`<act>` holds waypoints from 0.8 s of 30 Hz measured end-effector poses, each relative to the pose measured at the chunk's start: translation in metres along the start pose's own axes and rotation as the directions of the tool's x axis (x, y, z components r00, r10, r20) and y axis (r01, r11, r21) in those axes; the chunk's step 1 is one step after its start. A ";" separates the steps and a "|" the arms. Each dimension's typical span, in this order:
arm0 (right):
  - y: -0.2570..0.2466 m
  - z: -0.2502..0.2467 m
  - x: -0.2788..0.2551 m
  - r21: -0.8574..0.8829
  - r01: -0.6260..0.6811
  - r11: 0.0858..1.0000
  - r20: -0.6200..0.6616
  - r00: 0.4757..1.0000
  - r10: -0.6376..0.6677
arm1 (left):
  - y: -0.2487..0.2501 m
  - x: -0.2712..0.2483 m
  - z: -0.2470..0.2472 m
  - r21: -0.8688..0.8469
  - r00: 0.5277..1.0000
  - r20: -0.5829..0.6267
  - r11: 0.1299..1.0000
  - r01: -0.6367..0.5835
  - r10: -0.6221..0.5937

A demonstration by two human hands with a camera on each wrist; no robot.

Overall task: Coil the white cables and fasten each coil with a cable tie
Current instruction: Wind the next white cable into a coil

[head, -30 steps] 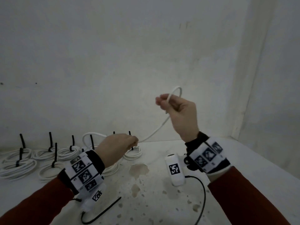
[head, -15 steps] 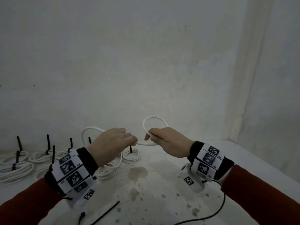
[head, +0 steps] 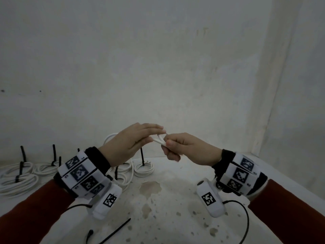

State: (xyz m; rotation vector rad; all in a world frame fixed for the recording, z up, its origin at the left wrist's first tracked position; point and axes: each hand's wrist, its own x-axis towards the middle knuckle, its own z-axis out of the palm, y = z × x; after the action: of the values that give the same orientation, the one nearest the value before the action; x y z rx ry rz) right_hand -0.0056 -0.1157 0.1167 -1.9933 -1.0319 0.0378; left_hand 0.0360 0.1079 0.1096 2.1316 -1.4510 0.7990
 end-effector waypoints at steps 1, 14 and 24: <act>-0.001 -0.001 -0.001 -0.026 -0.009 1.000 0.018 1.000 0.010 | 0.000 0.000 0.000 0.025 1.000 0.000 1.000 -0.005 0.005; -0.004 0.001 0.002 0.094 -0.040 0.995 0.041 0.998 0.036 | 0.003 0.011 -0.016 0.038 0.996 -0.016 0.995 -0.087 0.088; -0.003 -0.012 -0.010 0.437 -0.061 0.898 -0.196 0.967 0.161 | -0.025 0.023 -0.019 0.071 0.994 -0.088 0.995 0.063 -0.057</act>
State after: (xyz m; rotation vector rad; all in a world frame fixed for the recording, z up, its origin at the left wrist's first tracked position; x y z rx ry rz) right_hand -0.0094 -0.1300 0.1228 -1.6067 -0.6884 0.0885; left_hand 0.0615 0.1131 0.1386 2.1561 -1.3266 0.9229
